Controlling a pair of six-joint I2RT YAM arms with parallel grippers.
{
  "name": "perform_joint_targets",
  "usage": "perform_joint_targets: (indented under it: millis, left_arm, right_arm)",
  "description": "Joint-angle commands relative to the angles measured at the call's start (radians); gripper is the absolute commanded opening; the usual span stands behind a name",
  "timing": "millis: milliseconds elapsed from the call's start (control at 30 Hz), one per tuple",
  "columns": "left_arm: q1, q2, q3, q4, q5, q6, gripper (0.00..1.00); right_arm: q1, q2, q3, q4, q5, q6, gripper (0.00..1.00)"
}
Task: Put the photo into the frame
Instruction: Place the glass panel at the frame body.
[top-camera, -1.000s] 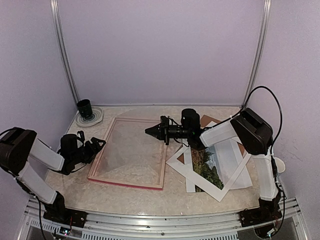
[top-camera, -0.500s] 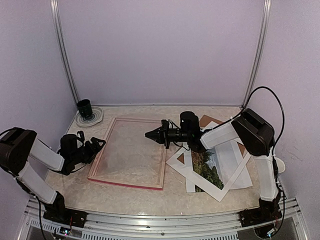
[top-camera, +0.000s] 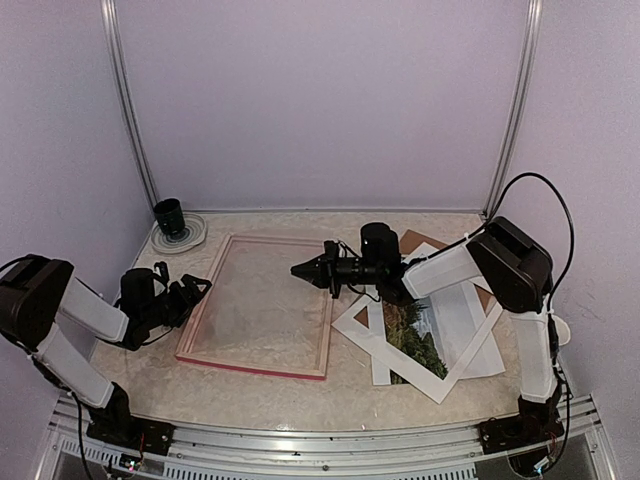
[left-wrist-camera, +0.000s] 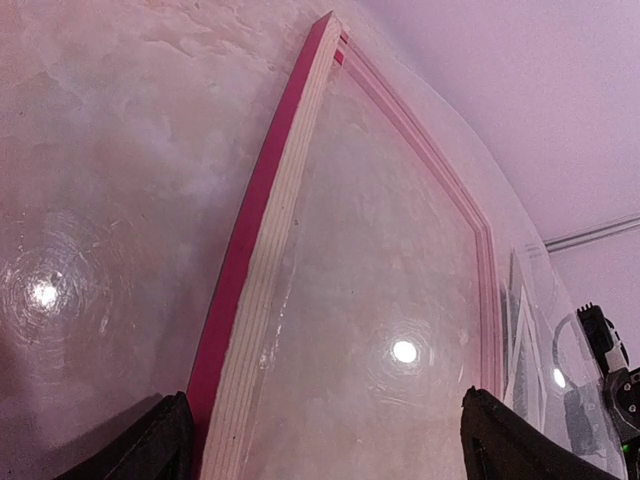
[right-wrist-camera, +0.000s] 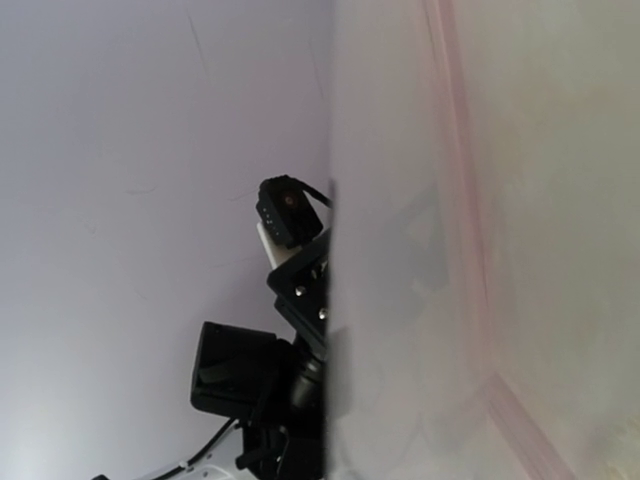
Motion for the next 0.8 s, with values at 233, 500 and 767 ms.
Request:
perform_joint_targets:
  millis: [233, 500, 767]
  left_arm:
    - [0.004, 0.008, -0.008, 0.034, 0.021, -0.004, 0.91]
    - [0.005, 0.007, -0.008, 0.034, 0.024, -0.004, 0.91]
    - [0.006, 0.001, -0.009, 0.032, 0.023, -0.004, 0.92]
  right_arm:
    - [0.026, -0.048, -0.029, 0.048, 0.032, 0.047, 0.00]
    - [0.030, -0.073, -0.048, 0.049, 0.057, 0.059, 0.00]
    - [0.031, -0.079, -0.073, 0.044, 0.060, 0.066, 0.00]
